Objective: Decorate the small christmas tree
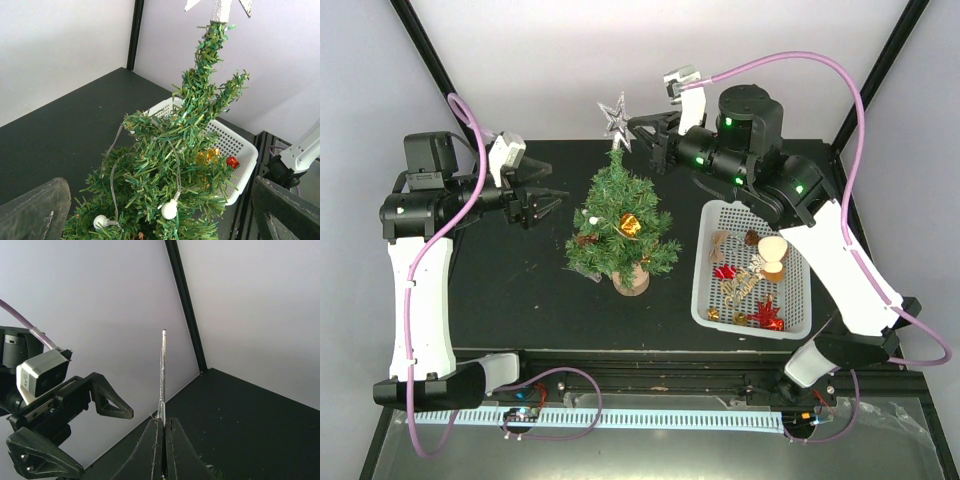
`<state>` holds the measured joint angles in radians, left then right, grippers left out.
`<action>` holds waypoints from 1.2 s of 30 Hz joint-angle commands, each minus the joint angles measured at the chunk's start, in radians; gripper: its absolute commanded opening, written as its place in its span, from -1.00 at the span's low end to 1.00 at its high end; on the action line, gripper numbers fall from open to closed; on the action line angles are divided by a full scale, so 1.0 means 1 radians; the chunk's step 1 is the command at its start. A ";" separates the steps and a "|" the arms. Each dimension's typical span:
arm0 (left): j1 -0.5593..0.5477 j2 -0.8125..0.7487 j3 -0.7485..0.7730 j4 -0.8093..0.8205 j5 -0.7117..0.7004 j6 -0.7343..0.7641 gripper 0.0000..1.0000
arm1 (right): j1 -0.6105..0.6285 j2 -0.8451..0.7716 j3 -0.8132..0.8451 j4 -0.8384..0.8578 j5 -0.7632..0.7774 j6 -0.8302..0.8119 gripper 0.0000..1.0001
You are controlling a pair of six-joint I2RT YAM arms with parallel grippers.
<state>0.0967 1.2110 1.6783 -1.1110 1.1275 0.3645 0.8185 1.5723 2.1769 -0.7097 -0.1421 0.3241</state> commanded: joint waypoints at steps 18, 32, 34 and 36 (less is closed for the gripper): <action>-0.001 -0.002 -0.015 -0.009 0.024 0.020 0.98 | 0.005 -0.022 0.025 -0.063 -0.023 -0.082 -0.98; -0.001 -0.006 -0.023 -0.004 0.017 0.020 0.98 | 0.035 0.010 0.039 -0.108 -0.036 -0.133 -0.98; -0.001 -0.007 -0.025 -0.004 0.016 0.021 0.98 | 0.040 0.009 0.033 -0.110 -0.031 -0.139 -0.98; 0.000 -0.008 -0.028 -0.004 0.015 0.020 0.98 | 0.043 0.007 0.032 -0.112 -0.024 -0.144 -0.98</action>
<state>0.0967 1.2110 1.6524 -1.1107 1.1282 0.3672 0.8490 1.5738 2.2230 -0.7994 -0.1665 0.2058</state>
